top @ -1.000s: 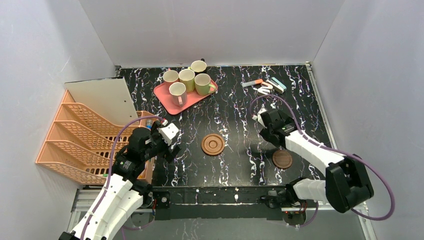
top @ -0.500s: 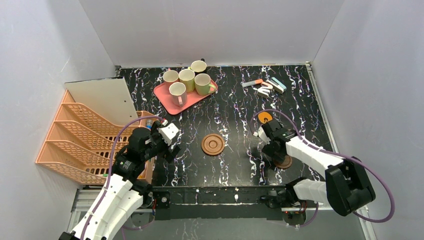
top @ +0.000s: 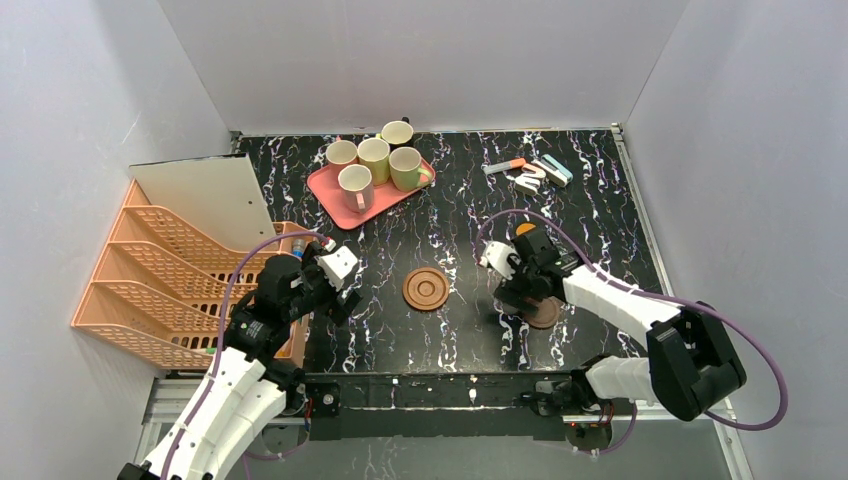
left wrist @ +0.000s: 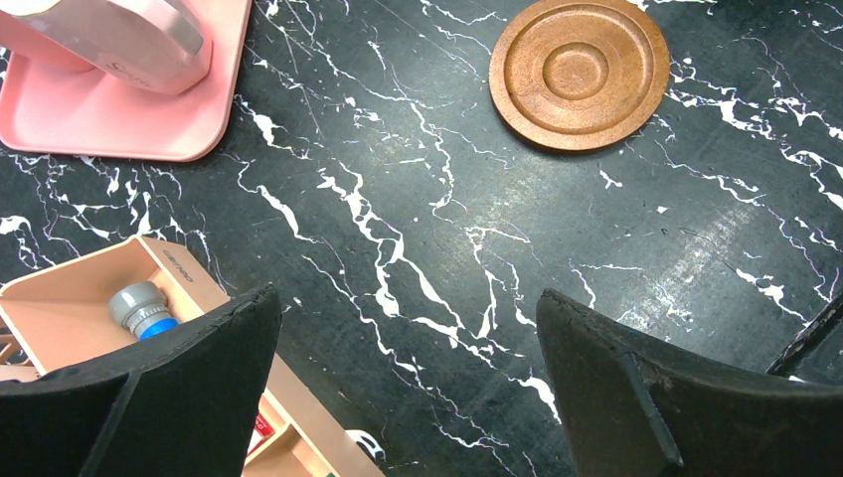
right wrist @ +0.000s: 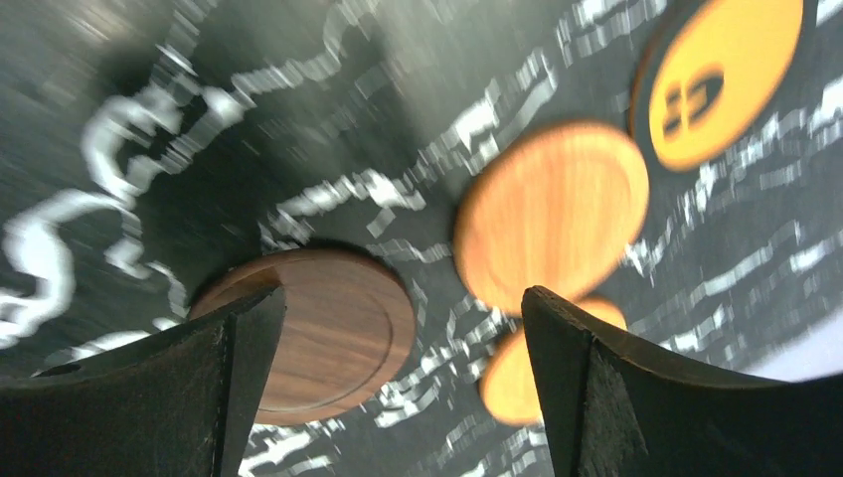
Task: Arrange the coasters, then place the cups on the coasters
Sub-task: Move the coaster to the center of the board.
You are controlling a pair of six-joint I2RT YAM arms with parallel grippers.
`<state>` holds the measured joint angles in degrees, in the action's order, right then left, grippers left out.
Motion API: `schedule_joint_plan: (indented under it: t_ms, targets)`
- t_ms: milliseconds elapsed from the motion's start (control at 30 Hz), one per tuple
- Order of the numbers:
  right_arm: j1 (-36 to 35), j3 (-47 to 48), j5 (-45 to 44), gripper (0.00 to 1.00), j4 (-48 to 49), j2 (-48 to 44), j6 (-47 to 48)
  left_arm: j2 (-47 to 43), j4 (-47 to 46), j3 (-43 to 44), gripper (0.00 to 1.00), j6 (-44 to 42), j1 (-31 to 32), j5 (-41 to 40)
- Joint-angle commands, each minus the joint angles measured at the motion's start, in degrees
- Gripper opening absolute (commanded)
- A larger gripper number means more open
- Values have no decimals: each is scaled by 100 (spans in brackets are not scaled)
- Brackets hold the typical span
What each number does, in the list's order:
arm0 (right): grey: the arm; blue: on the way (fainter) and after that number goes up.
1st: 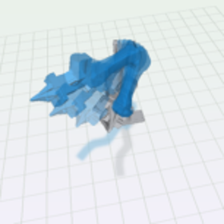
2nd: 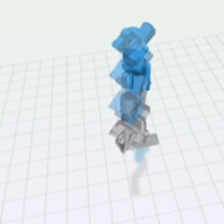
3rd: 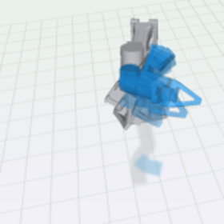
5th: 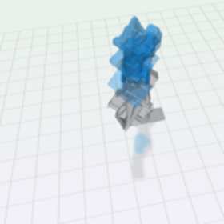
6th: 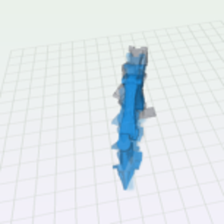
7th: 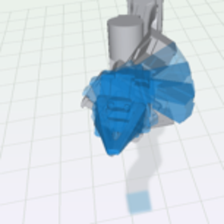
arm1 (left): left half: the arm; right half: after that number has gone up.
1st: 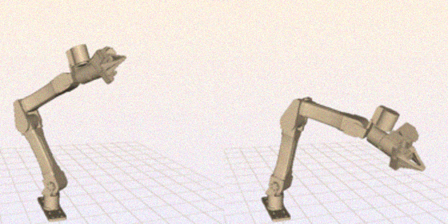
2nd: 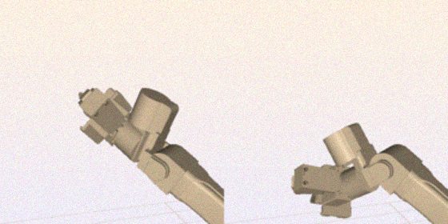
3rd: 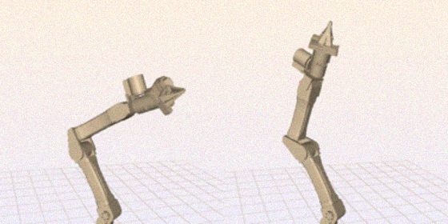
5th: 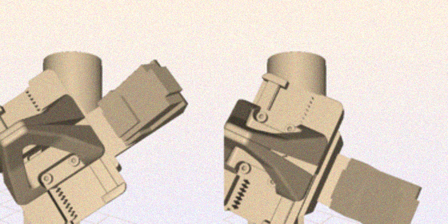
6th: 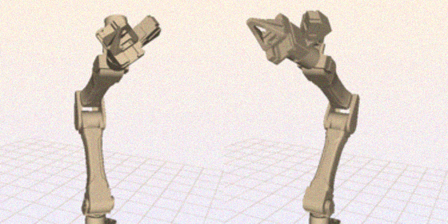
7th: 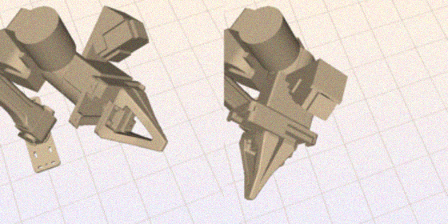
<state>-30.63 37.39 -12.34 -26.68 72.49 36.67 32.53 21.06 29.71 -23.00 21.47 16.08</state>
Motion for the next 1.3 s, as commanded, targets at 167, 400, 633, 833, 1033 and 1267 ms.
schedule_joint_plan:
  t_ms: [167,400,633,833,1033,1267]
  targets:
    - [-600,422,2006,99,1728,297,-227,140,47,-53,98,-73,-38,99]
    - [-1109,1129,1696,99,2191,1508,-371,130,26,-79,98,-80,-38,162]
    - [-1633,1815,1565,99,2184,1647,-597,130,24,-80,98,-80,-38,190]
    - [-1684,2249,1350,99,2227,2054,-558,194,2,-92,98,-91,-38,167]
    - [-1869,2425,845,99,2341,2700,-521,212,-1,-89,98,-90,-38,155]
    - [-2205,2598,652,99,2378,3153,-493,150,1,-102,98,-90,-38,153]
